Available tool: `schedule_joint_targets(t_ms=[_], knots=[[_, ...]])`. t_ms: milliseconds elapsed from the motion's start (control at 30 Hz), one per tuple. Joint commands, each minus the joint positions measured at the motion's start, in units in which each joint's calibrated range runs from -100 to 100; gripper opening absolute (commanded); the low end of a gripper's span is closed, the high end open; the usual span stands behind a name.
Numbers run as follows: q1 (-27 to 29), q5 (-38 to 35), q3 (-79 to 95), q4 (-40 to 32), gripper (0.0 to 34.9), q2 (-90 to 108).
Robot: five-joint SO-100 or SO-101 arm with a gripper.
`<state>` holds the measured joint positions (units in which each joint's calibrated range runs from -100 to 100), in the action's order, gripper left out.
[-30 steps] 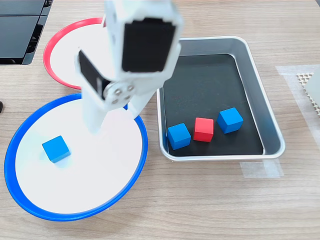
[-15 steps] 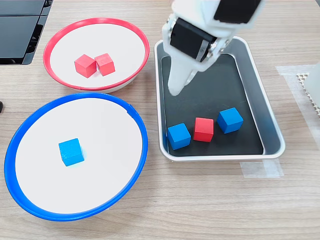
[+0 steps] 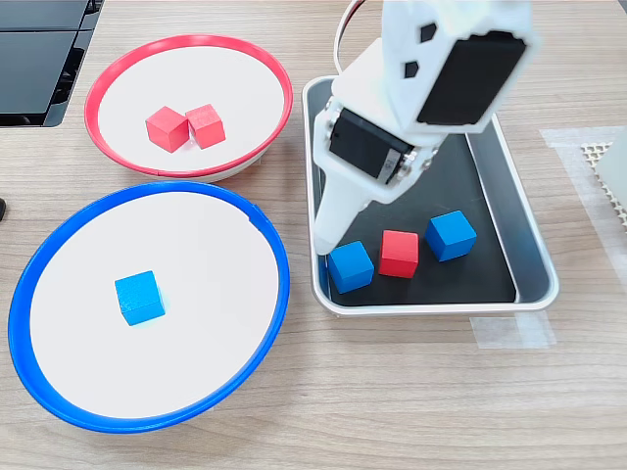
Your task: Move six blocks from tray to matching dishes
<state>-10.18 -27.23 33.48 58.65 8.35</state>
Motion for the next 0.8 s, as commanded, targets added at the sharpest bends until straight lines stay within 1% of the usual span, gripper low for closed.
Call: schedule_joint_targets(t_ms=[0,467,600,767], knots=[[-0.7,-0.1,-0.1,2.0,15.6,-0.1],[-1.5,0.7,-1.9,1.1,15.3,-4.7],[-1.4,1.0,-5.3,2.6,15.2,-5.6],[-1.4,0.8,-5.6,2.1,15.4,-6.4]])
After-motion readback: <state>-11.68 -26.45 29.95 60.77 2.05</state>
